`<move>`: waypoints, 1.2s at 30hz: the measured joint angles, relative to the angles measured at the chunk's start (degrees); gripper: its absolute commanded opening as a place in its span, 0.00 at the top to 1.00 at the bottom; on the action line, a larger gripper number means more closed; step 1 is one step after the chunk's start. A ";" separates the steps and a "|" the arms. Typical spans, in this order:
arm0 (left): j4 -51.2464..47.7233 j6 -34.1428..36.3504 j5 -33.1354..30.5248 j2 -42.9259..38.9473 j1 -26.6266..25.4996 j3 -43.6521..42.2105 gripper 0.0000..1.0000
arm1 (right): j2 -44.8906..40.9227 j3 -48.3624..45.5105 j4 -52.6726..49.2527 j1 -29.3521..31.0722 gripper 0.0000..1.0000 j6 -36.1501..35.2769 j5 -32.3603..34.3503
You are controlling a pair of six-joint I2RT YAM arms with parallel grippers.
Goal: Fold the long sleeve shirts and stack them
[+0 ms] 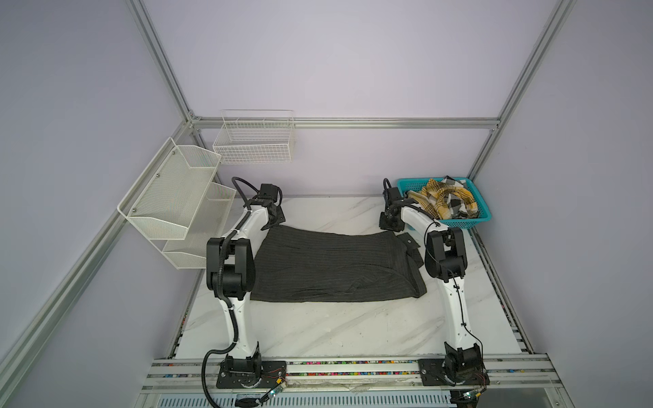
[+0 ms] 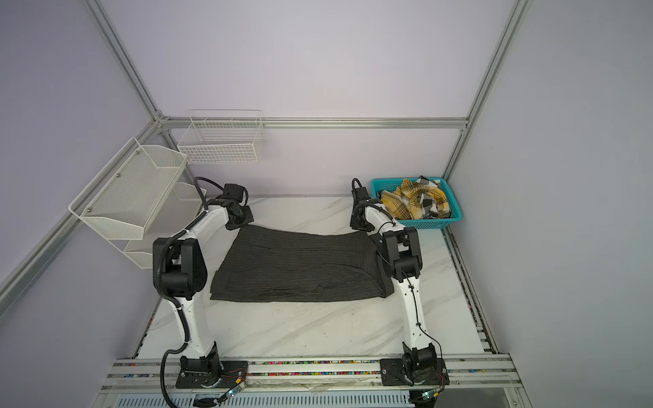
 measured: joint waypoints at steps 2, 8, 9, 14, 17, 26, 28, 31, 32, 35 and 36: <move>0.04 0.00 -0.17 0.00 0.02 0.00 1.00 | 0.00 -0.15 0.07 -0.07 0.78 -0.26 0.26; 0.04 -0.50 -1.07 0.24 0.04 0.00 1.00 | -0.02 -0.22 -0.02 -0.11 0.69 -0.11 1.14; 0.02 -0.74 -1.18 0.37 0.09 0.00 1.00 | -0.04 -0.20 -0.09 -0.11 0.65 -0.35 1.25; -0.94 -1.36 -2.64 1.36 0.17 0.00 1.00 | -0.13 0.07 -1.88 -0.11 0.59 -0.55 2.05; -1.33 -1.33 -2.78 1.73 0.20 0.00 1.00 | -0.24 0.04 -2.64 -0.11 0.60 -1.09 1.84; -1.88 -1.29 -3.06 1.75 0.20 0.00 1.00 | -2.08 -2.71 -3.21 -0.11 1.00 -1.31 0.70; -1.95 -1.29 -3.10 1.75 0.20 0.00 1.00 | -2.08 -2.40 -3.58 -0.11 1.00 -1.11 0.66; -1.97 -1.31 -3.19 1.75 0.20 0.00 1.00 | -2.08 -1.38 -4.37 -0.11 1.00 -1.09 0.52; -1.99 -1.31 -3.28 1.75 0.20 0.00 1.00 | -2.21 -0.98 -4.22 -0.11 1.00 -1.11 0.37; -2.10 -1.53 -3.89 1.70 0.28 0.00 1.00 | -4.61 -1.97 -3.15 -0.11 1.00 -1.11 -0.22; -1.81 -1.86 -4.04 1.57 0.39 -0.28 1.00 | -6.01 -2.99 -2.58 -0.11 1.00 -1.07 -0.39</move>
